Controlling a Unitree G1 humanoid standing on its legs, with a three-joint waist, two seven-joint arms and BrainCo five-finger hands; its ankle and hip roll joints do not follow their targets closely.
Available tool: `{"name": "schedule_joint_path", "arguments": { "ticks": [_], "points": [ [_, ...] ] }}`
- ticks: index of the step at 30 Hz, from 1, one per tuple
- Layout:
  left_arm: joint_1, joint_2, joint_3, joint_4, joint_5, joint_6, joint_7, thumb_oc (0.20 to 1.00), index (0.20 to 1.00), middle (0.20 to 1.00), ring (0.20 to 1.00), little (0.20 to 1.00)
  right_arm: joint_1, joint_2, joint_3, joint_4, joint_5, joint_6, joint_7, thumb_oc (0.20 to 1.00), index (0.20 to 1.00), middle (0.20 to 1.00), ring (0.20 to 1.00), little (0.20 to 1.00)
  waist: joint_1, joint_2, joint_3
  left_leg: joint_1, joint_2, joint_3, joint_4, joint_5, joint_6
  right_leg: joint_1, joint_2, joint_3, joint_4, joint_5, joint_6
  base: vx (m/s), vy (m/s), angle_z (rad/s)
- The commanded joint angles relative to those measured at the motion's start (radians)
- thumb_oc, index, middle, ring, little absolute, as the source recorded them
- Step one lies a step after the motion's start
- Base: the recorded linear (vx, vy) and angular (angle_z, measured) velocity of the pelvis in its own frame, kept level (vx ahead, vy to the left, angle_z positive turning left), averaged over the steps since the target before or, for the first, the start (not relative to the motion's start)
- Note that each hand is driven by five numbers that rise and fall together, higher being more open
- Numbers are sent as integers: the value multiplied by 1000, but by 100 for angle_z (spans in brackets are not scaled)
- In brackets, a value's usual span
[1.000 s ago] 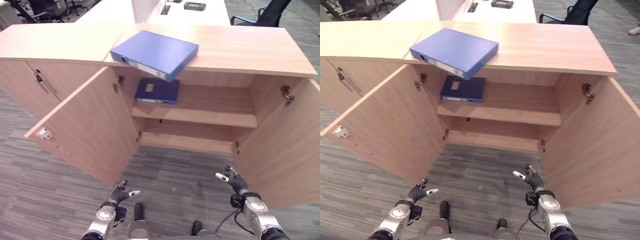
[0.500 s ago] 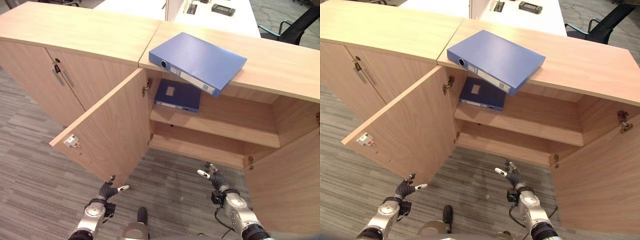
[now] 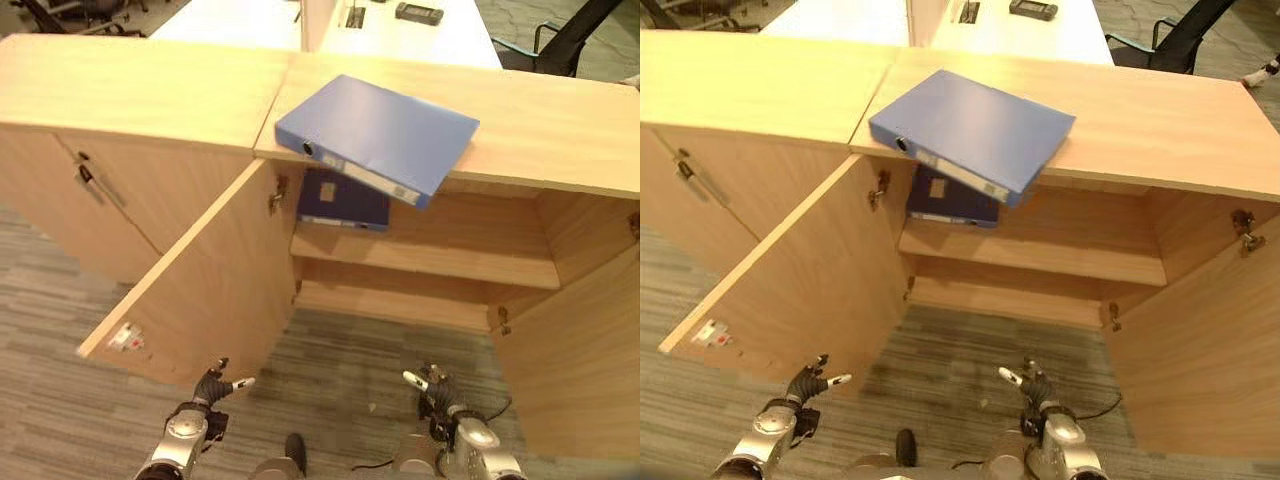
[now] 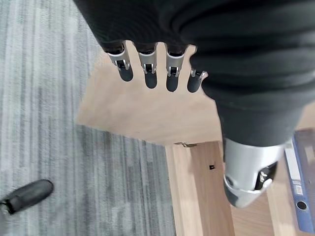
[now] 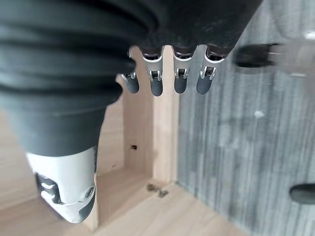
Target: Put the empty folder in the office cabinet
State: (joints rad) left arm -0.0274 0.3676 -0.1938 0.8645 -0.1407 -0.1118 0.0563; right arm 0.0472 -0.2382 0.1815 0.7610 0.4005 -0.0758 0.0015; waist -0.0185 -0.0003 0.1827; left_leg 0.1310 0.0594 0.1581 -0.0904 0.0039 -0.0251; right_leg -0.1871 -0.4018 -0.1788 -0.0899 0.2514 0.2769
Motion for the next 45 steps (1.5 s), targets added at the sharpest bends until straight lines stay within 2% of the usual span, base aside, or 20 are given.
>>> {"name": "schedule_joint_path", "arguments": {
  "ticks": [1,3,4,6,8,9,10,13,14,15,16,18,19,21,22,24,28,30,36,45],
  "points": [
    [-55,19,14,-40,40,-37,1,1000,1000,1000,1000,1000,-54,-28,-60,-27,-9,-31,10,1000,1000,1000,1000,1000,21,-9,7,17,82,28,3,-70,-113,64,20,19,19,-18,-15,170,-216,17],
    [-35,9,20,-29,37,-39,3,1000,1000,1000,1000,1000,-33,-43,-67,-22,-14,-29,17,1000,1000,1000,1000,1000,17,-3,-16,31,102,24,3,-64,-143,84,37,22,19,-31,-15,194,-261,10],
    [-34,8,20,-29,37,-39,3,1000,1000,1000,1000,1000,-32,-43,-67,-23,-14,-29,17,1000,1000,1000,1000,1000,16,-1,-16,31,104,24,3,-65,-144,85,38,20,19,-32,-15,118,-180,2],
    [-17,-2,23,-24,27,-39,3,1000,1000,1000,1000,1000,-27,-56,-60,-15,-16,-27,22,1000,1000,1000,1000,1000,10,12,-27,35,140,18,3,-50,-163,99,66,19,22,-53,-15,153,-292,-10],
    [1,-16,25,-25,6,-39,2,1000,1000,1000,1000,1000,-19,-85,-51,-24,-23,-27,33,1000,1000,1000,1000,1000,0,39,-35,37,204,6,3,-3,-186,123,124,31,26,-113,-33,178,-430,-15],
    [7,-24,27,-26,-4,-38,-3,1000,1000,1000,1000,1000,-24,-112,-45,-37,-31,-28,36,1000,1000,1000,1000,1000,-2,59,-36,38,244,3,5,69,-201,145,167,28,22,-151,-51,82,-289,-22],
    [7,-25,27,-26,-4,-38,-3,1000,1000,1000,1000,1000,-23,-113,-45,-37,-31,-28,36,1000,1000,1000,1000,1000,-3,62,-35,40,247,2,4,70,-203,147,170,26,22,-151,-52,79,-310,-22],
    [-3,-42,19,-17,-5,-32,-3,1000,1000,1000,1000,1000,-21,-148,-51,-47,-36,-32,31,1000,1000,1000,1000,1000,-9,75,-25,13,298,2,79,175,-217,198,211,1,16,-195,-84,55,-288,5],
    [-13,-51,9,-22,-4,-26,-6,1000,1000,1000,1000,1000,-16,-162,-63,-48,-31,-33,24,1000,1000,1000,1000,1000,-22,66,-21,-13,321,42,143,211,-205,229,220,-19,14,-218,-104,55,-240,13],
    [-13,-51,9,-22,-4,-26,-6,1000,1000,1000,1000,1000,-16,-162,-63,-48,-31,-33,24,1000,1000,1000,1000,1000,-24,67,-20,-15,323,39,146,210,-206,230,221,-21,14,-218,-105,85,-324,38],
    [-21,-55,-2,-32,-2,-22,-12,1000,1000,1000,1000,1000,7,-175,-81,-63,-15,-36,19,1000,1000,1000,1000,1000,-43,57,-15,-21,344,110,206,228,-196,256,237,-35,18,-240,-131,75,-274,54],
    [-22,-58,-5,-31,1,-21,-16,1000,1000,1000,1000,1000,12,-178,-84,-62,-12,-36,18,1000,1000,1000,1000,1000,-49,56,-15,-20,347,133,230,229,-193,272,245,-41,17,-251,-141,71,-214,47],
    [-22,-61,-5,-32,1,-20,-17,1000,1000,1000,1000,1000,13,-181,-87,-61,-13,-33,17,1000,1000,1000,1000,1000,-48,55,-10,-24,334,124,256,213,-186,289,249,-43,16,-261,-144,66,-119,3],
    [-22,-69,-6,-28,-3,-18,-17,1000,1000,1000,1000,1000,9,-186,-88,-52,-21,-24,14,1000,1000,1000,1000,1000,-32,51,-6,-74,265,59,281,161,-165,308,251,-41,6,-268,-151,113,-171,-6],
    [-19,-79,-10,-19,-5,-17,-15,1000,1000,1000,1000,1000,3,-186,-87,-40,-26,-19,10,1000,1000,1000,1000,1000,-10,37,-1,-118,175,-3,265,70,-143,322,246,-39,3,-276,-152,125,-162,-7],
    [-19,-77,-14,-3,-9,-19,-6,1000,1000,1000,1000,1000,-15,-173,-74,-14,-12,-22,8,1000,1000,1000,1000,1000,21,32,7,-148,62,-62,198,15,-120,314,267,-22,3,-272,-153,101,-113,-47],
    [-2,-75,-13,-17,-12,-22,-10,1000,1000,1000,1000,1000,-18,-155,-69,1,0,-26,7,1000,1000,1000,1000,1000,28,34,2,-119,56,-92,158,12,-117,316,287,-8,3,-273,-154,44,-24,-37],
    [6,-75,-7,-10,-8,-22,-12,1000,1000,1000,1000,1000,-13,-137,-62,-1,6,-29,8,1000,1000,1000,1000,1000,29,37,-14,-74,55,-103,92,15,-111,315,296,-6,3,-270,-154,72,20,-12],
    [13,-72,-1,-10,-7,-23,-11,1000,1000,1000,1000,1000,-17,-116,-49,-1,7,-28,11,1000,1000,1000,1000,1000,35,36,-33,-15,57,-84,10,25,-104,313,298,4,3,-265,-146,40,26,0],
    [25,-61,8,-1,0,-20,-11,1000,1000,1000,1000,1000,-24,-99,-47,12,8,-24,8,1000,1000,1000,1000,1000,43,33,-49,11,50,-80,3,1,-91,322,290,18,3,-264,-134,39,45,-1]
  ]
}}
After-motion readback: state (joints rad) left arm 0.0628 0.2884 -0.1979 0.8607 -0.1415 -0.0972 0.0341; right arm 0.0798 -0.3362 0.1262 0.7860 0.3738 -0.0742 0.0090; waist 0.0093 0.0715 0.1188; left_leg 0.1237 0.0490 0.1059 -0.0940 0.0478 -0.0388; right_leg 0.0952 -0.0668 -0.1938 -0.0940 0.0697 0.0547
